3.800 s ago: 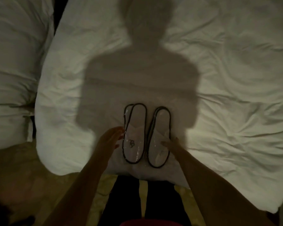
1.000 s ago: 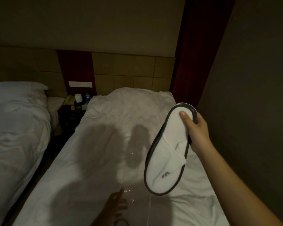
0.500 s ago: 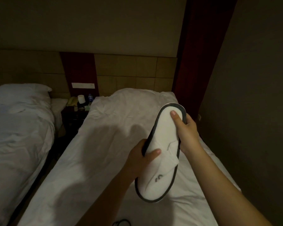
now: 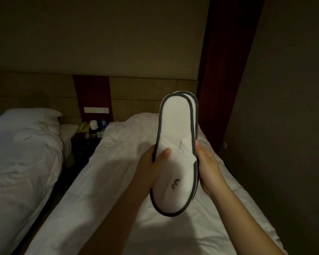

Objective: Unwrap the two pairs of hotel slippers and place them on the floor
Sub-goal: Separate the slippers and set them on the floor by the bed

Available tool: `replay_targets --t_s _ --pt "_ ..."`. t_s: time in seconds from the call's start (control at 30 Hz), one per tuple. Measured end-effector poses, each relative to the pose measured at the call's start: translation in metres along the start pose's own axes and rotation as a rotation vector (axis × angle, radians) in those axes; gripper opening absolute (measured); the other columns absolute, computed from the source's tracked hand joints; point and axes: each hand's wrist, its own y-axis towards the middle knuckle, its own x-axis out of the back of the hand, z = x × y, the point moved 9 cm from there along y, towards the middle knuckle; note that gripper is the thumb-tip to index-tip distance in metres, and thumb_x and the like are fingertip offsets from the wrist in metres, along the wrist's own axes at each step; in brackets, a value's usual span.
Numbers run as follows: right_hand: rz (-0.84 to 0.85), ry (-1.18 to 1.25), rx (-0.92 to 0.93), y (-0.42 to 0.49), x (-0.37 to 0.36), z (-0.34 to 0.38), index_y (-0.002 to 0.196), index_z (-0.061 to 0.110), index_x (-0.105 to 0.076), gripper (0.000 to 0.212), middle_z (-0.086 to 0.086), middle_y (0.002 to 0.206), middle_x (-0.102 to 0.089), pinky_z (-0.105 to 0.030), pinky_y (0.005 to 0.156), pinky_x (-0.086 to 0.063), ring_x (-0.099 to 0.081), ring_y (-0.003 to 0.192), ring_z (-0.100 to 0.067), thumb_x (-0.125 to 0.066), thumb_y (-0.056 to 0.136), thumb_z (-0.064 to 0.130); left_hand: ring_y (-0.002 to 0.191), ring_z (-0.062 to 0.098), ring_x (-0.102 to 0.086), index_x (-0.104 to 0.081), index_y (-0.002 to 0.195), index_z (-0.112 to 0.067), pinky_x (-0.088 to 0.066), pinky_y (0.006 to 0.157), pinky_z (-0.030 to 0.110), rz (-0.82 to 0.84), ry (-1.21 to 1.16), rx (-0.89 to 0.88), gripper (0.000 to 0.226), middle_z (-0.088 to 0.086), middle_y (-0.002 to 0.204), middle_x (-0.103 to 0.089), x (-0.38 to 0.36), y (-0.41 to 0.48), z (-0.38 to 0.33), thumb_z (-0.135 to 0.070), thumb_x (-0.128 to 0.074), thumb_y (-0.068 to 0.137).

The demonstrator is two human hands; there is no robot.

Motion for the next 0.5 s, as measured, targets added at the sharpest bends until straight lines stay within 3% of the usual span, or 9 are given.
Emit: replay_targets --t_s 0.13,0.23,0.27,0.3,0.4,0.43,0.5 --pt "-0.077 -0.024 0.063 -0.001 0.012 0.013 0.089 0.038 -0.077 0.034 0.006 0.099 -0.078 -0.019 0.074 -0.057 -0.072 0.095 -0.012 -0.044 0.097 0.04 0.094 0.013 -0.068 -0.068 0.1 -0.027 -0.057 0.084 0.033 0.016 0.026 -0.038 0.024 -0.001 0.1 -0.074 0.003 -0.005 -0.015 -0.043 -0.055 0.088" --pt "-0.225 -0.045 0.088 0.001 0.037 0.028 0.097 0.007 -0.072 0.04 -0.019 0.103 -0.072 -0.041 0.085 -0.056 -0.067 0.099 -0.03 -0.046 0.097 0.038 0.095 0.028 -0.068 -0.068 0.1 -0.016 -0.054 0.086 0.048 -0.054 0.023 -0.102 0.035 0.012 0.099 -0.073 0.023 -0.005 -0.032 -0.045 -0.056 0.086" --pt "-0.271 -0.034 0.103 0.003 0.048 0.035 0.097 0.006 -0.071 0.039 -0.018 0.104 -0.073 -0.041 0.084 -0.057 -0.068 0.099 -0.028 -0.046 0.097 0.036 0.097 0.034 -0.066 -0.066 0.101 -0.012 -0.053 0.085 0.051 -0.073 0.032 -0.124 0.038 0.018 0.1 -0.071 0.031 -0.003 -0.036 -0.046 -0.056 0.085" --pt "-0.301 -0.012 0.124 0.005 0.058 0.043 0.095 0.013 -0.073 0.035 -0.01 0.103 -0.075 -0.034 0.078 -0.059 -0.071 0.095 -0.02 -0.046 0.098 0.035 0.098 0.034 -0.065 -0.064 0.104 -0.011 -0.053 0.083 0.05 -0.085 0.031 -0.152 0.039 0.017 0.101 -0.071 0.038 0.0 -0.041 -0.044 -0.056 0.085" --pt "-0.347 0.02 0.173 0.007 0.08 0.064 0.095 0.029 -0.071 0.027 0.005 0.098 -0.076 -0.018 0.065 -0.054 -0.072 0.088 -0.007 -0.045 0.098 0.035 0.094 -0.002 -0.066 -0.046 0.13 -0.029 -0.054 0.073 0.014 -0.179 0.002 -0.216 0.047 -0.021 0.101 -0.068 0.063 0.005 -0.053 -0.025 -0.062 0.086" --pt "-0.34 0.021 0.181 0.007 0.08 0.069 0.096 0.03 -0.071 0.026 0.005 0.097 -0.076 -0.018 0.067 -0.054 -0.072 0.092 -0.009 -0.046 0.098 0.036 0.093 -0.005 -0.065 -0.043 0.131 -0.035 -0.052 0.074 0.01 -0.206 0.009 -0.221 0.05 -0.027 0.1 -0.066 0.066 0.004 -0.057 -0.022 -0.062 0.086" --pt "-0.283 -0.019 0.19 0.006 0.064 0.075 0.093 0.028 -0.073 0.028 0.001 0.1 -0.077 -0.027 0.077 -0.056 -0.071 0.096 -0.014 -0.046 0.098 0.033 0.096 -0.003 -0.062 -0.059 0.11 -0.04 -0.045 0.078 0.003 -0.178 0.041 -0.2 0.03 -0.032 0.098 -0.066 0.054 0.003 -0.063 -0.019 -0.055 0.088"
